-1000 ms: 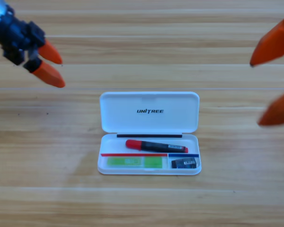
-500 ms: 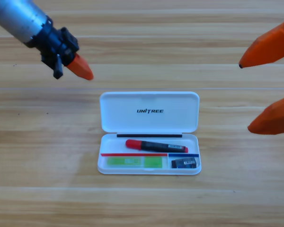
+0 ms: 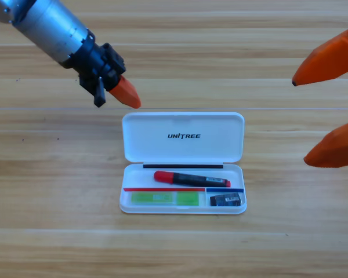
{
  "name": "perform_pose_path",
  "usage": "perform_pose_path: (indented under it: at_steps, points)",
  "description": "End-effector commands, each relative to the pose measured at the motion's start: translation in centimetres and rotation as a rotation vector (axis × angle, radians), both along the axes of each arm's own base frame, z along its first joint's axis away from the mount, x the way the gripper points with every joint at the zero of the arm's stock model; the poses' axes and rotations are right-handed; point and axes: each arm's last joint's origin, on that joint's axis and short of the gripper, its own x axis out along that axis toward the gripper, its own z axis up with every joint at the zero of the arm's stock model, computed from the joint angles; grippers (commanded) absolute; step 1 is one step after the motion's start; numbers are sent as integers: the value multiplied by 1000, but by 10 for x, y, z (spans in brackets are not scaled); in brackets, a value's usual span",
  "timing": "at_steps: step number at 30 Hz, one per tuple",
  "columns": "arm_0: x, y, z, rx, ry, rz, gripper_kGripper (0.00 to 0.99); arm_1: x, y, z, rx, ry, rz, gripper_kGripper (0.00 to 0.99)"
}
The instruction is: Clean up eraser and pencils
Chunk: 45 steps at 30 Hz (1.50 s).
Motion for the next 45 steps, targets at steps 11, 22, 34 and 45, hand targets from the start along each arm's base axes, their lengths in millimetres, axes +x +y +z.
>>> perform_pose_path:
  at_steps: [11, 22, 34, 45]
  points:
    - [1, -24, -31, 26, 47, -33, 0, 1, -5, -10, -7, 25, -6, 988]
    - [3, -24, -49, 37, 64, -39, 0, -1, -8, -14, -14, 24, 2, 988]
    - [7, -26, -70, 49, 92, -41, 0, -1, -8, -14, -11, 28, 8, 988]
    - [-2, -23, -51, 37, 90, -26, 0, -2, -8, -13, -7, 29, 12, 988]
